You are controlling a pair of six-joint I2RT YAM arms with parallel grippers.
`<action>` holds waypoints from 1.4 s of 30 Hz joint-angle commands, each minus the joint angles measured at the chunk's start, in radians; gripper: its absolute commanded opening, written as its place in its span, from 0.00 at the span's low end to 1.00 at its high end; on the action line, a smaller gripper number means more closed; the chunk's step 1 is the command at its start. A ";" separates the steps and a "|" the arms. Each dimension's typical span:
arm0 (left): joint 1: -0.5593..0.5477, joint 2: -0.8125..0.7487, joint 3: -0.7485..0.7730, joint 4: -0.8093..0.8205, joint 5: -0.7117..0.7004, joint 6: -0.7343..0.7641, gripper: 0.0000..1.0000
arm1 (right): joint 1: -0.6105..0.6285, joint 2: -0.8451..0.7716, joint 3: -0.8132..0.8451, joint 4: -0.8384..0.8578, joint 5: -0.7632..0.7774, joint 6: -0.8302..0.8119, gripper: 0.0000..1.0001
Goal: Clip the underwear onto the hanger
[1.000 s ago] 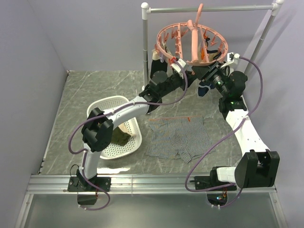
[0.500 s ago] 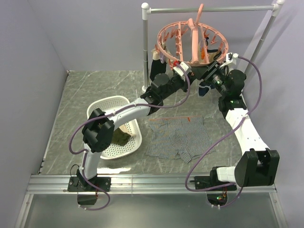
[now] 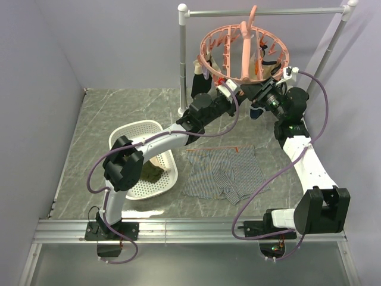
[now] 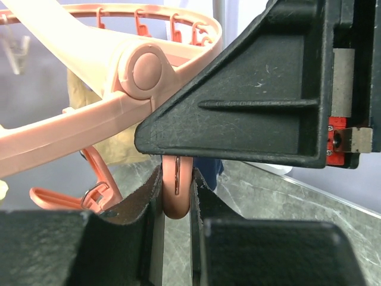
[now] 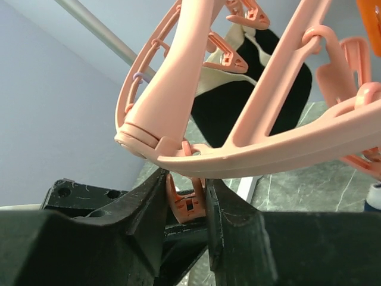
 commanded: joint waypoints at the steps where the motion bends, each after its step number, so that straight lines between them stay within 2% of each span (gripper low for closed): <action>1: -0.011 -0.012 -0.020 0.027 0.030 0.017 0.15 | -0.012 -0.008 0.040 0.095 0.013 0.023 0.16; 2: -0.009 -0.020 -0.027 0.036 0.039 0.016 0.35 | -0.012 -0.006 0.042 0.095 0.008 0.018 0.09; 5: 0.003 -0.064 -0.067 0.027 0.092 -0.039 0.57 | -0.012 -0.004 0.040 0.095 -0.003 0.007 0.02; 9: 0.047 -0.147 -0.142 -0.019 0.187 -0.133 0.71 | -0.012 -0.003 0.034 0.097 -0.015 -0.011 0.00; 11: 0.078 -0.202 -0.197 -0.045 0.261 -0.165 0.74 | -0.012 -0.004 0.031 0.104 -0.023 -0.017 0.00; 16: 0.107 -0.276 -0.322 -0.140 0.385 -0.193 0.73 | -0.040 0.005 0.045 0.101 -0.034 -0.025 0.00; 18: 0.107 -0.270 -0.343 -0.168 0.434 -0.187 0.69 | -0.038 0.009 0.053 0.098 -0.037 -0.025 0.00; 21: 0.086 -0.224 -0.343 -0.251 0.419 -0.187 0.61 | -0.038 0.009 0.068 0.093 -0.037 -0.026 0.00; 26: 0.051 -0.081 -0.238 -0.407 0.331 -0.205 0.57 | -0.040 0.012 0.091 0.083 -0.046 -0.022 0.00; 33: 0.014 0.115 -0.034 -0.597 0.239 -0.156 0.56 | -0.040 0.020 0.091 0.086 -0.055 -0.017 0.00; 34: 0.008 0.159 0.018 -0.624 0.216 -0.144 0.56 | -0.040 0.020 0.093 0.086 -0.058 -0.019 0.00; 39: 0.015 0.219 0.066 -0.659 0.208 -0.101 0.62 | -0.040 0.020 0.093 0.086 -0.069 -0.025 0.00; 42: 0.031 0.233 0.083 -0.673 0.269 -0.101 0.65 | -0.040 0.019 0.085 0.090 -0.073 -0.029 0.00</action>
